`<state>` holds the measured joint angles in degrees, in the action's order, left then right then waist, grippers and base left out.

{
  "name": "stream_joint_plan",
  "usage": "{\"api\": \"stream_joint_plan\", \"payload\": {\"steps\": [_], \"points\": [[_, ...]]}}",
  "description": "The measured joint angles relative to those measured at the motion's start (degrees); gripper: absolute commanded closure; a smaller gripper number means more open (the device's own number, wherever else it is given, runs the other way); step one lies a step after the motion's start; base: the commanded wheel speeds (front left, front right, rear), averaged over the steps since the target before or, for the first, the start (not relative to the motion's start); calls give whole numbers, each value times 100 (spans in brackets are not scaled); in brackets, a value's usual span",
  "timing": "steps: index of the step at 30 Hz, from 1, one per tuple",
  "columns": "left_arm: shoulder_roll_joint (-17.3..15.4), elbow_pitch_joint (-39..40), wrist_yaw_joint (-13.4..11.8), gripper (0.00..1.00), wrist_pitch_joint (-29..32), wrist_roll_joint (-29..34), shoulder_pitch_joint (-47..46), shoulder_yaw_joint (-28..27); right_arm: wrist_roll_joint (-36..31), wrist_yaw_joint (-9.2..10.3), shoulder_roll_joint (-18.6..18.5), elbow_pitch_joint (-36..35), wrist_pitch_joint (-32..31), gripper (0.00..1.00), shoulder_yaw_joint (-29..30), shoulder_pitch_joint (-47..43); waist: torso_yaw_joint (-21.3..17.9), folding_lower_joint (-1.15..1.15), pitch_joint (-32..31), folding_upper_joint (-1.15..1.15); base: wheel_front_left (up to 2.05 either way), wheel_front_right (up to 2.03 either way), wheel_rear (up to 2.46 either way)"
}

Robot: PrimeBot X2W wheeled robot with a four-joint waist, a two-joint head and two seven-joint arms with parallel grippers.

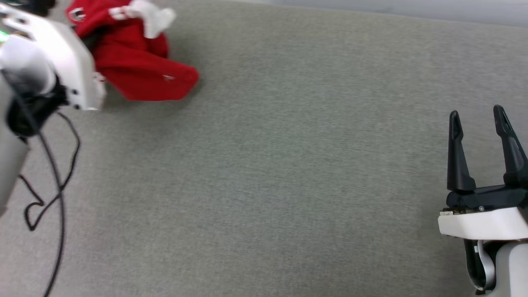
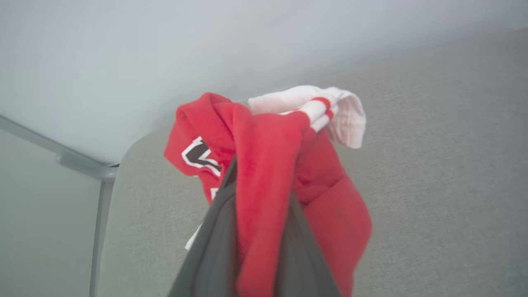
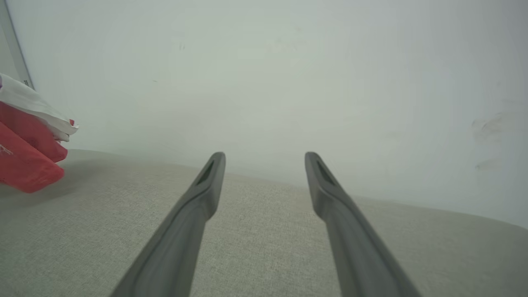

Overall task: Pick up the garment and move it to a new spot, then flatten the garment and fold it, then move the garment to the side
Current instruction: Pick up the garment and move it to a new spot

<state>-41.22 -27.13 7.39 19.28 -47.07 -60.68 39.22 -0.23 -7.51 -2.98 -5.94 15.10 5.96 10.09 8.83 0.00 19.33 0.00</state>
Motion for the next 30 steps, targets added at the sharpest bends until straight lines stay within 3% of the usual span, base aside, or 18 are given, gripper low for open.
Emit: {"api": "stream_joint_plan", "payload": {"steps": [15, 22, 30], "points": [[1144, 1546, 1, 100, 282, 439, -424, 1649, 479, 0, 1, 98, 0, 0, 62, -49, -1225, 0, -190, 0, 0, 0, 0], [1742, 1577, 1, 100, 70, 385, -542, 2441, 564, 0, 1, 114, 0, 0, 179, -63, -1688, 0, -135, 0, 0, 0, 0], [2061, 1009, 1, 100, -138, 182, -20, 3304, 583, 0, 1, 115, 0, 0, 211, -62, -1740, 0, -52, 0, 0, 0, 0]]}}
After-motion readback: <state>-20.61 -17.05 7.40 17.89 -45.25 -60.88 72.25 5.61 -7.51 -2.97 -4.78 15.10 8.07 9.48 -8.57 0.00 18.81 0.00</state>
